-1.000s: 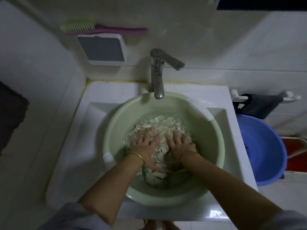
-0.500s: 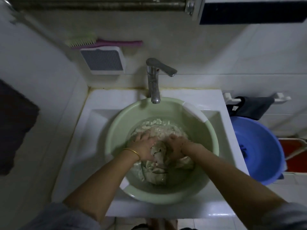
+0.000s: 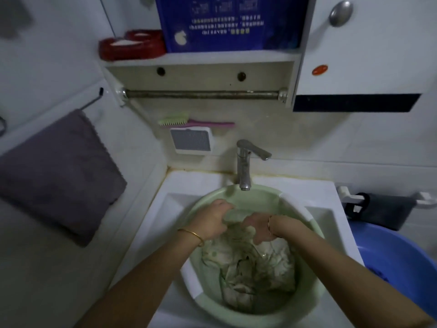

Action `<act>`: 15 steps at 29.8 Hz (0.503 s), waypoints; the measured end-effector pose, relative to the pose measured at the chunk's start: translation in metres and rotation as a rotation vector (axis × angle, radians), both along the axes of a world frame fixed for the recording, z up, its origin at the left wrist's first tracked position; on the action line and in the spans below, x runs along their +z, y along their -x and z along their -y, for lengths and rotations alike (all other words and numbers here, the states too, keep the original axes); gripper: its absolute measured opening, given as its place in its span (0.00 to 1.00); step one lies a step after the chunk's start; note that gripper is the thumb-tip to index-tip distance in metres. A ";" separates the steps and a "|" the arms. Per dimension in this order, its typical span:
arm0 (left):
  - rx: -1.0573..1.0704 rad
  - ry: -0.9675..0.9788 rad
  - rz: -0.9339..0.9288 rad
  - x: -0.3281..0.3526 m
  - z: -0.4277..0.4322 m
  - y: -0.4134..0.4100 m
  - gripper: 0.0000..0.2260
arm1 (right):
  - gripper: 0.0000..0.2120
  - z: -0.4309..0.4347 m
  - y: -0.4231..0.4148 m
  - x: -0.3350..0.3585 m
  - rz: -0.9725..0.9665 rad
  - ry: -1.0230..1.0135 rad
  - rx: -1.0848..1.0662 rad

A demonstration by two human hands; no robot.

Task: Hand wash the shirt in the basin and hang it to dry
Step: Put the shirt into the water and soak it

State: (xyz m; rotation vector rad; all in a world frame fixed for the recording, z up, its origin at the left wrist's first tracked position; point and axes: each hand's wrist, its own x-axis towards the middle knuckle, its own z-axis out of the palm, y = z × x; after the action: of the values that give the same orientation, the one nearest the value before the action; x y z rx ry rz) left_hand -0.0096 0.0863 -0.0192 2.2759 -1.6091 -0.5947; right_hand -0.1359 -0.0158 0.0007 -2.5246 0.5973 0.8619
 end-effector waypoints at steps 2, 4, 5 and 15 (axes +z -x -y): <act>0.093 0.075 -0.045 0.021 0.006 -0.005 0.22 | 0.23 0.011 -0.006 0.012 -0.013 0.006 -0.005; 0.258 0.238 -0.122 0.052 0.015 -0.011 0.16 | 0.24 0.021 -0.014 0.031 0.064 -0.028 -0.074; 0.344 0.335 -0.203 0.070 0.020 -0.015 0.11 | 0.23 0.024 -0.019 0.044 0.107 -0.029 -0.083; 0.973 0.977 -1.207 0.248 0.049 -0.087 0.25 | 0.17 0.035 -0.062 0.147 0.646 0.134 -0.099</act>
State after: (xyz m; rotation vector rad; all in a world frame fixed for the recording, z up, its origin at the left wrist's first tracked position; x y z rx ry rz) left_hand 0.0777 0.0371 0.2291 1.1731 -0.0400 -0.5168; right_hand -0.0743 -0.0503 0.1475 -2.6495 0.5603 -0.0524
